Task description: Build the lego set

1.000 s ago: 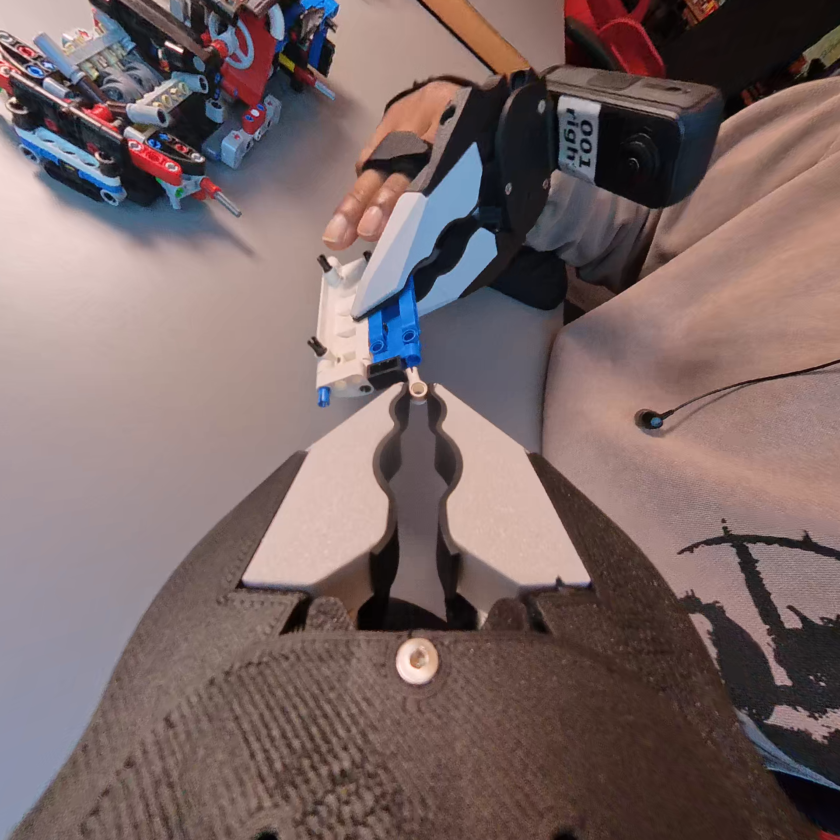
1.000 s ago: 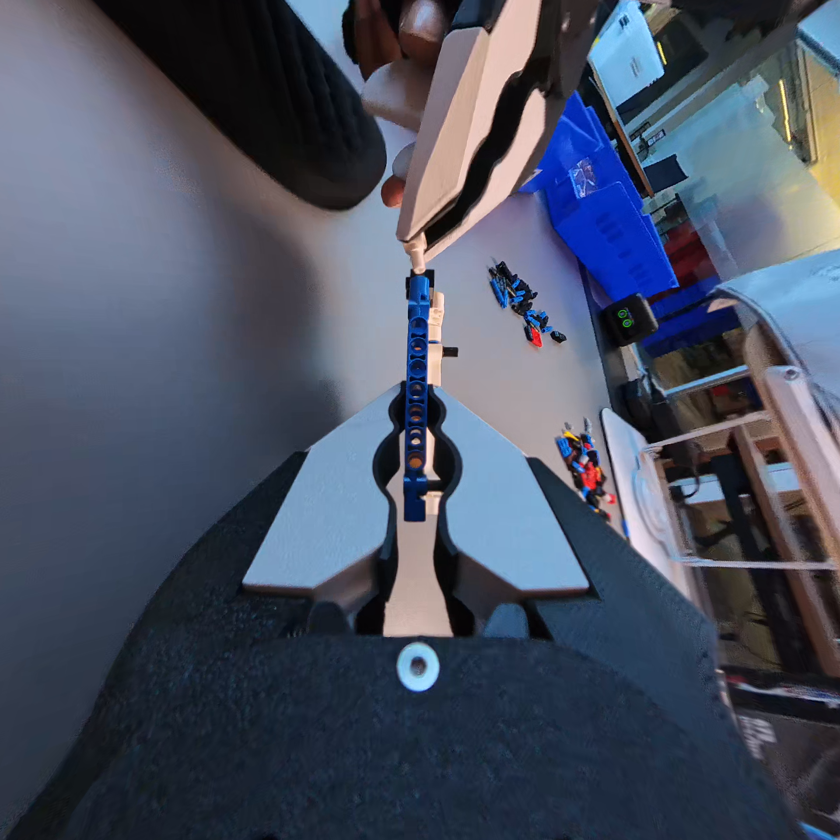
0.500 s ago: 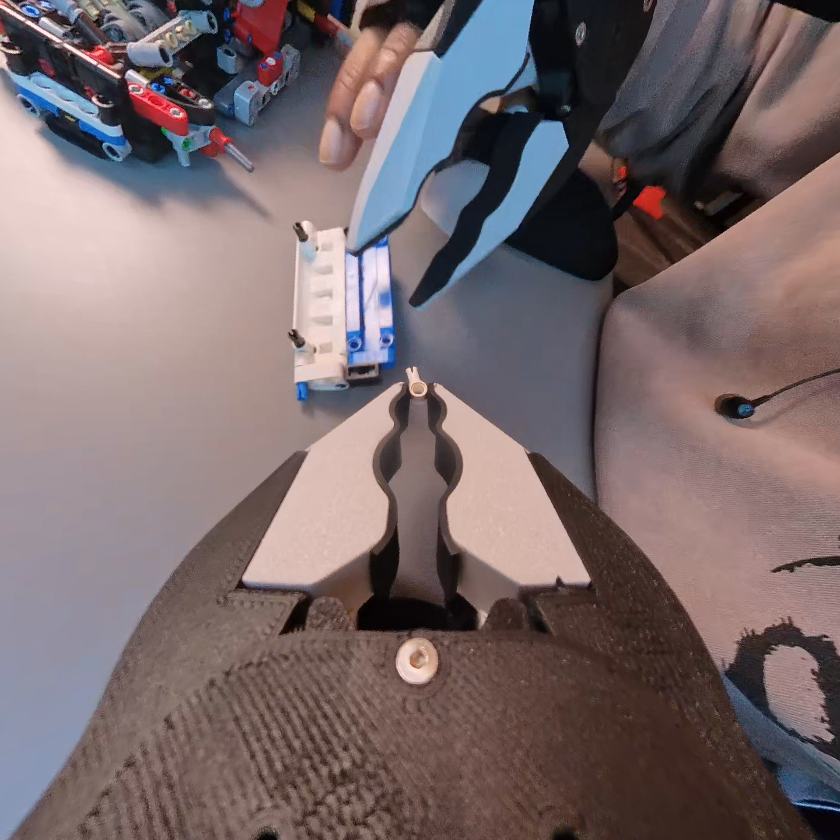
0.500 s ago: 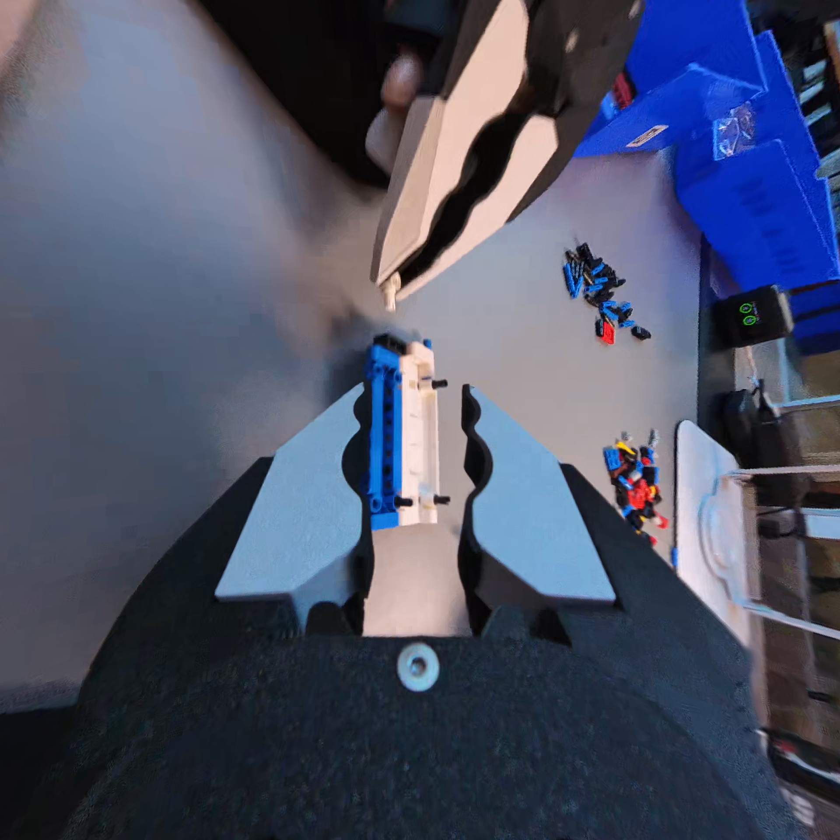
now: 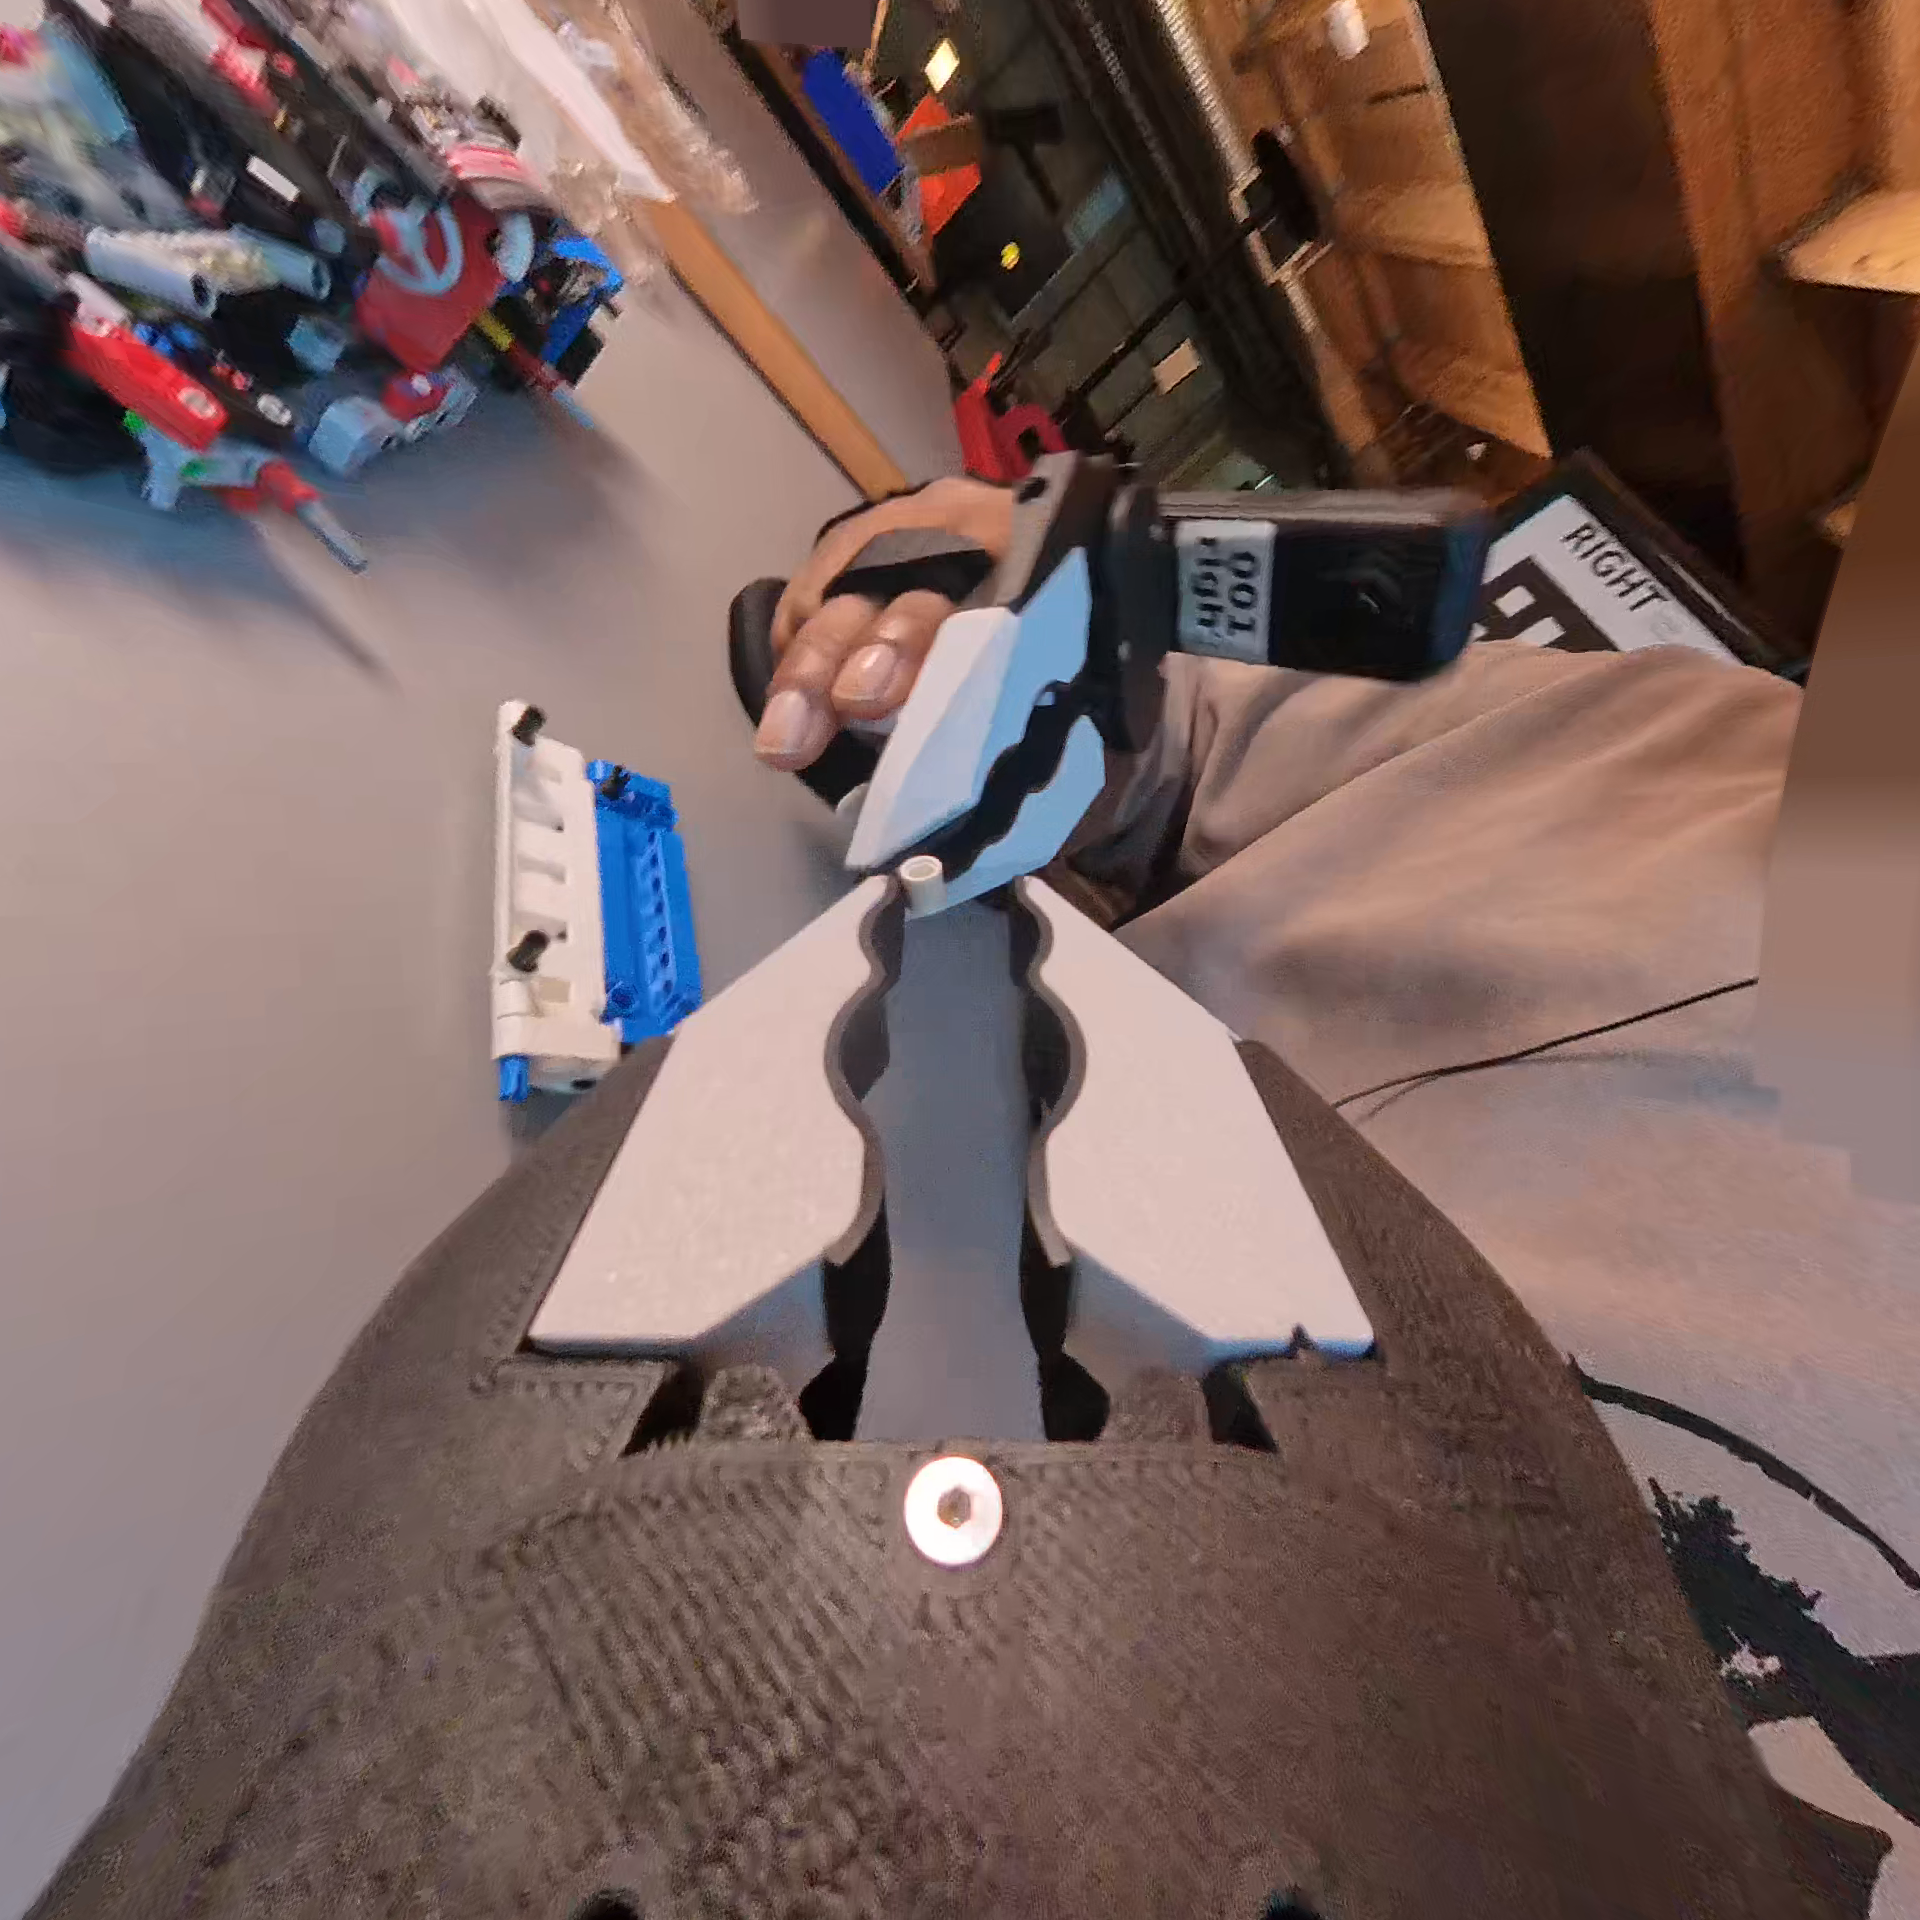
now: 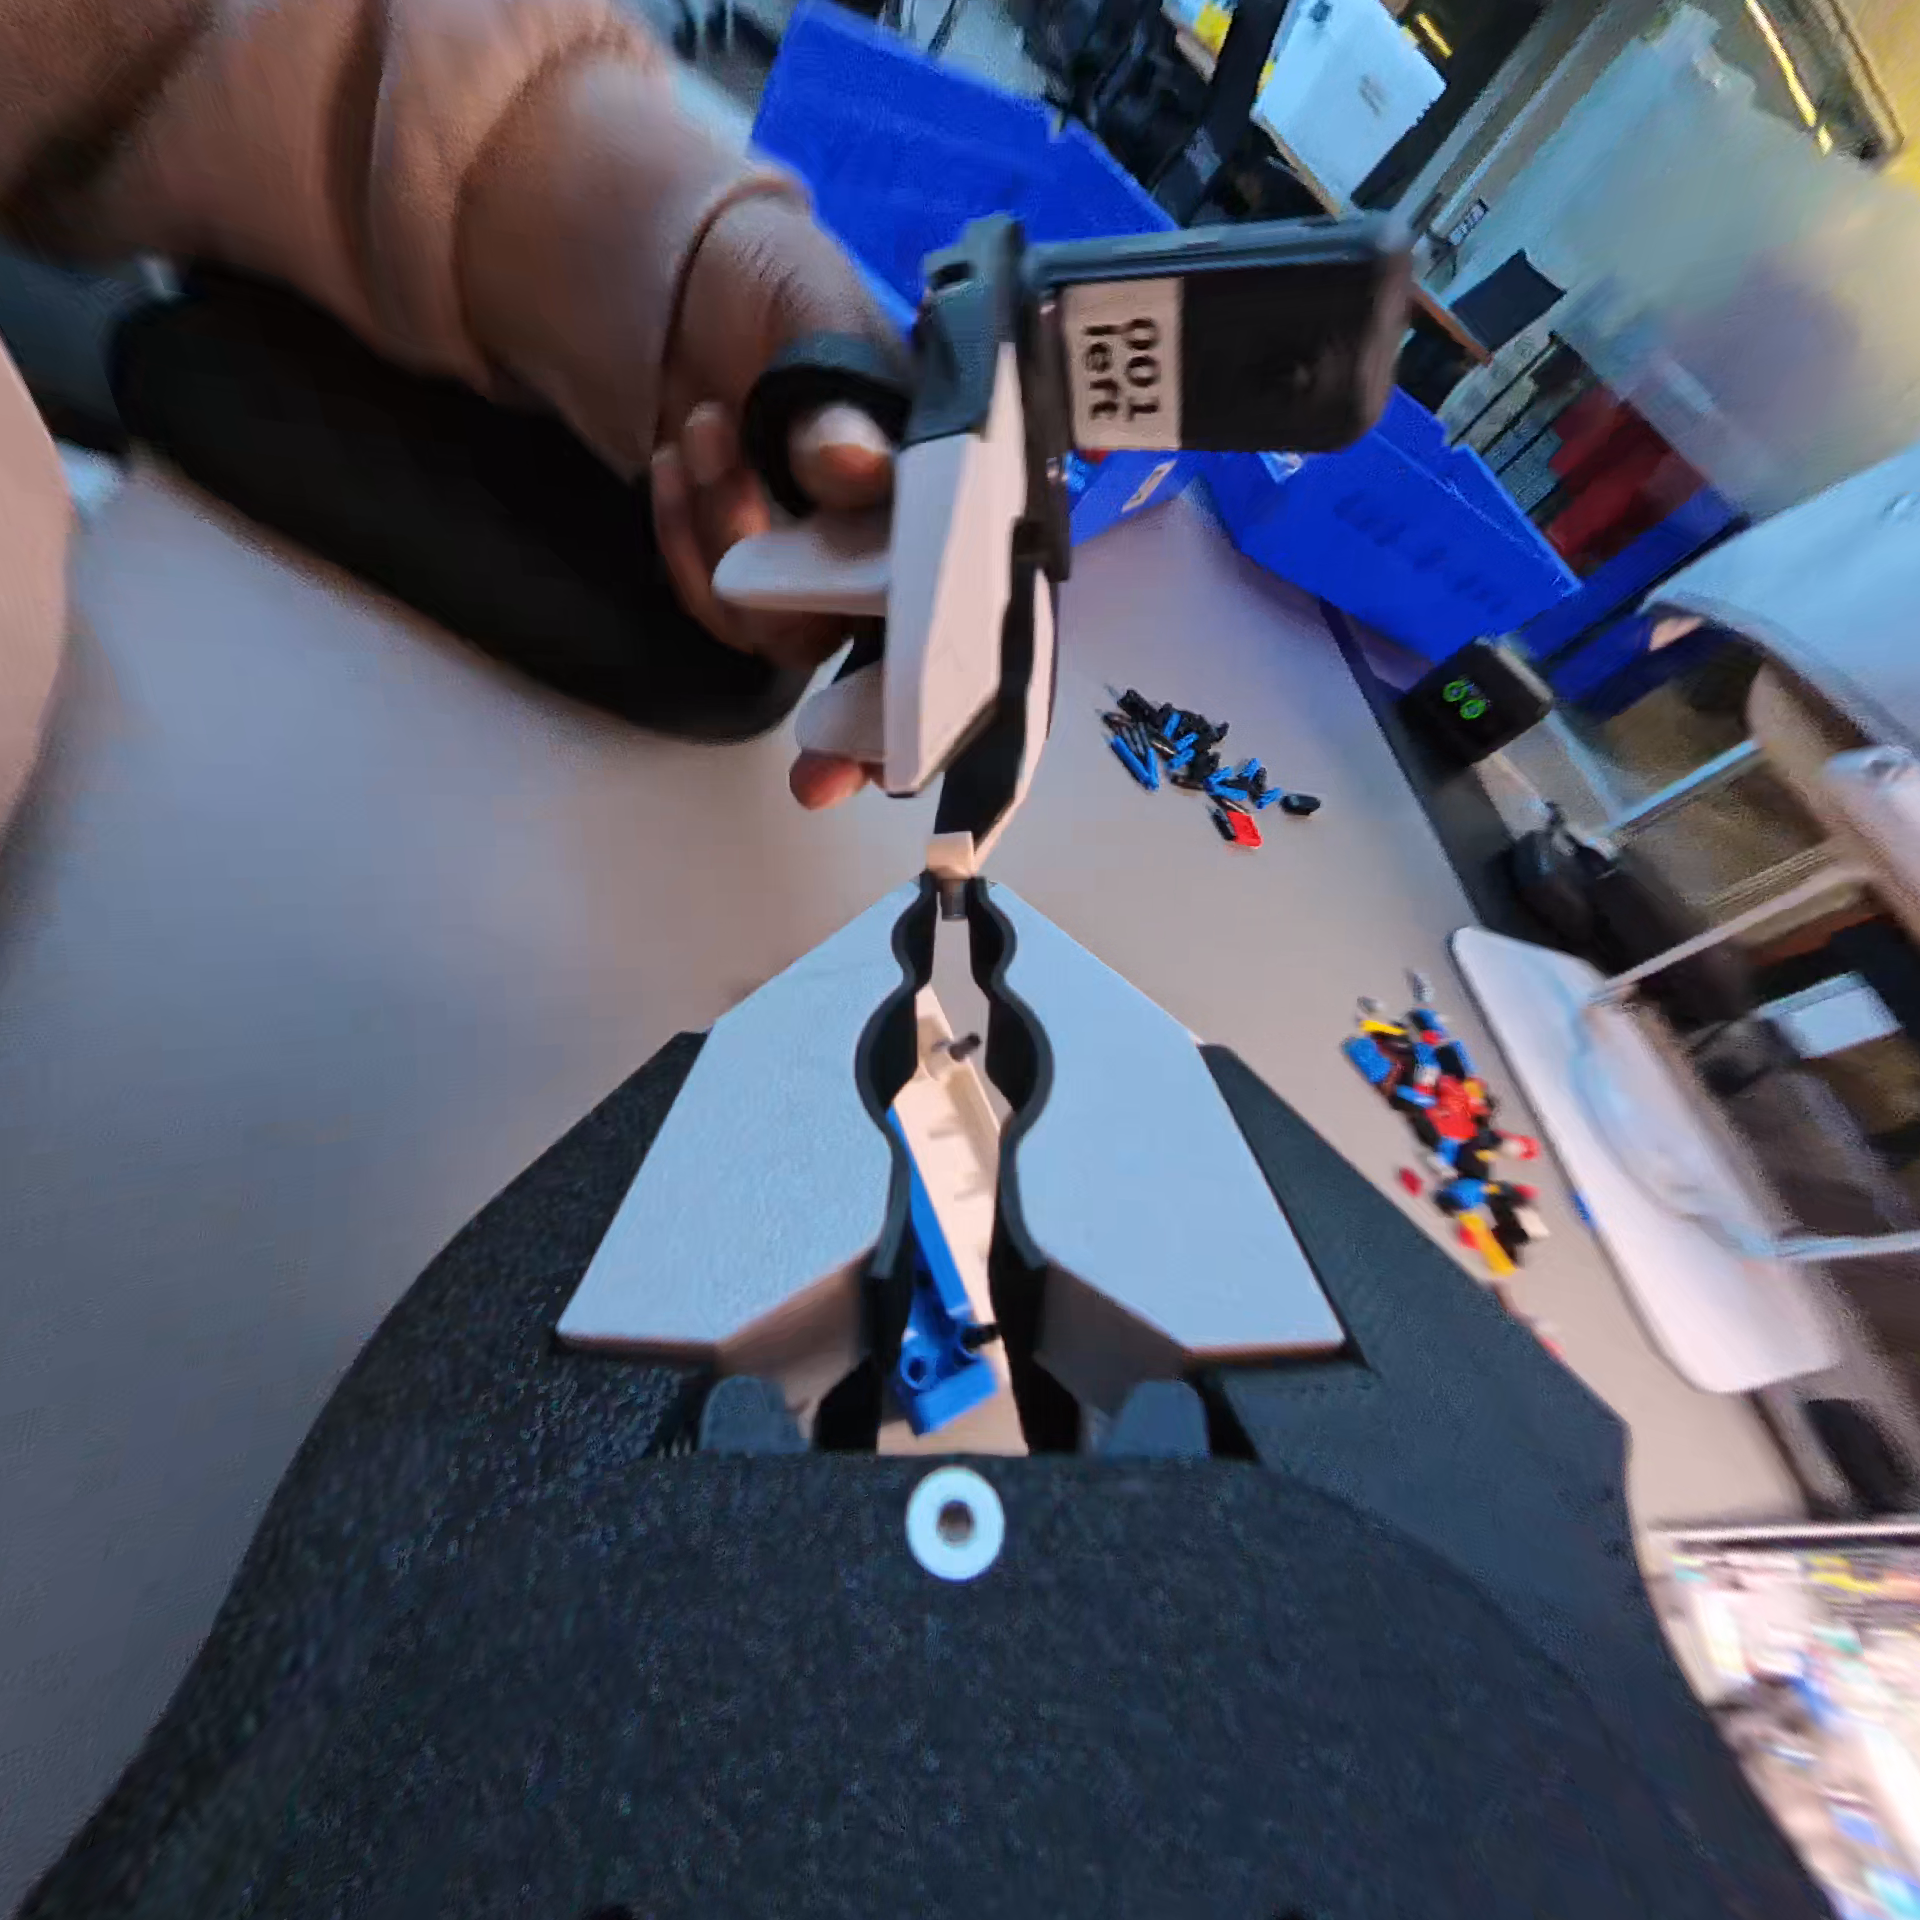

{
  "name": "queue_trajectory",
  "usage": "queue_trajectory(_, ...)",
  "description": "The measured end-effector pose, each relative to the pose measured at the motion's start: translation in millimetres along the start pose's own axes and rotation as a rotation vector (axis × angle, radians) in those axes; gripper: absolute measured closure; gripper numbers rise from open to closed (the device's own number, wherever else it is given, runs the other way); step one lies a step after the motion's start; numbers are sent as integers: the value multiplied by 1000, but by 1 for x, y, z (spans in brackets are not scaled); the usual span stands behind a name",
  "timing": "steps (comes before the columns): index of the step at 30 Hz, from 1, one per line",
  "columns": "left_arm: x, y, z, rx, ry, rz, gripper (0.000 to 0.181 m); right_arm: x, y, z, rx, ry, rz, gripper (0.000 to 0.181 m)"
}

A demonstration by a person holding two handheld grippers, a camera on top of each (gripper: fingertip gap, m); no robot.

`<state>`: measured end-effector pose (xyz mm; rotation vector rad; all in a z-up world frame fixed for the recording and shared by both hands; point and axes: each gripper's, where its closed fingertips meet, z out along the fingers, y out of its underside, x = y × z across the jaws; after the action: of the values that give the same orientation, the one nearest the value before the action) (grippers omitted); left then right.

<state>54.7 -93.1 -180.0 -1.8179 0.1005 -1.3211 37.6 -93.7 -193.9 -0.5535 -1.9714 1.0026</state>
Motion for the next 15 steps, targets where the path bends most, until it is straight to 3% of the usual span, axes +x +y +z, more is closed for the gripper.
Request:
queue_trajectory(3,15,-20,-8,142,-22,231,161,18,-22,-6,219,-34,499,179)
queue_trajectory(8,14,-52,-23,252,-327,633,157,55,-38,-14,550,-102,1191,180)
queue_trajectory(11,10,-59,-24,252,-533,845,154,60,-38,-11,663,-151,1434,179)
queue_trajectory(15,12,-61,-21,220,-718,1093,160,52,-47,-1,695,-188,1520,179)
